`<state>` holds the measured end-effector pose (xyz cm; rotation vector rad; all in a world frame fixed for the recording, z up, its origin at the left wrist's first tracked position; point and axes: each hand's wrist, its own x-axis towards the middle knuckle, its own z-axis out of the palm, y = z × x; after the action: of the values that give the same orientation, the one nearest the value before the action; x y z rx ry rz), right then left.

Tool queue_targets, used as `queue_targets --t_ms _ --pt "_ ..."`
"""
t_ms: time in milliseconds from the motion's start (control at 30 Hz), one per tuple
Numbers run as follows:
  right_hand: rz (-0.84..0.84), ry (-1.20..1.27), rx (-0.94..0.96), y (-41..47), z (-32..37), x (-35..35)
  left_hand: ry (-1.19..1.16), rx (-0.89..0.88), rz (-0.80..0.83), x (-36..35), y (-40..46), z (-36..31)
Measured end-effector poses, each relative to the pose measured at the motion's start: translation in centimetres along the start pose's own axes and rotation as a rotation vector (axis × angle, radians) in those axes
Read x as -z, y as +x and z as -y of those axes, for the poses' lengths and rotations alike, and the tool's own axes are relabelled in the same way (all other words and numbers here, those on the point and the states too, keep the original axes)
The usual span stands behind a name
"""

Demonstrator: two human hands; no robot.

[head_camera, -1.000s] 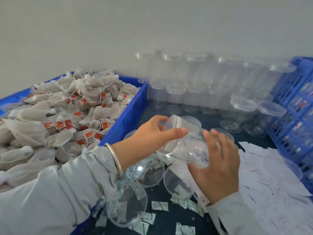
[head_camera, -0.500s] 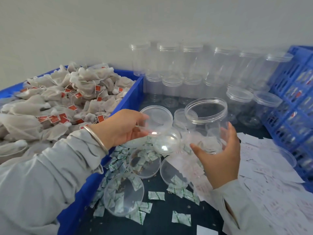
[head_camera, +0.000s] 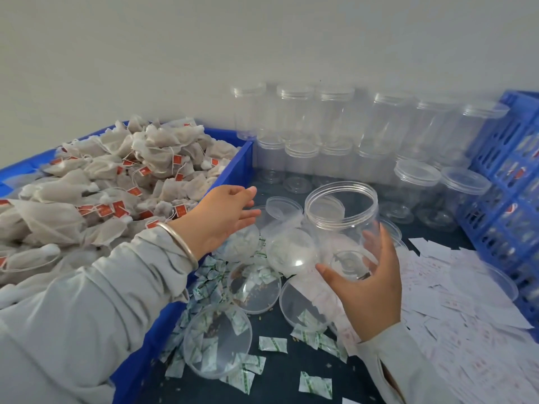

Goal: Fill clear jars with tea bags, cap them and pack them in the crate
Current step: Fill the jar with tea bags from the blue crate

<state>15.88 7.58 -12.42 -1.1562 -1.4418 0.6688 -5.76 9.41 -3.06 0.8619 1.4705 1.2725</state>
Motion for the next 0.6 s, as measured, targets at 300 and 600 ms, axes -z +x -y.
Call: queue_targets --t_ms 300,600 --pt "0.116 0.091 0.035 -0.5 1.6 -0.1 0.236 -0.418 -0.485 8.8 2.1 -4.2" --pt "0.234 0.205 -0.007 -1.9 2.3 -2.0 1.296 -0.138 -0.24 11.5 3.5 -0.4"
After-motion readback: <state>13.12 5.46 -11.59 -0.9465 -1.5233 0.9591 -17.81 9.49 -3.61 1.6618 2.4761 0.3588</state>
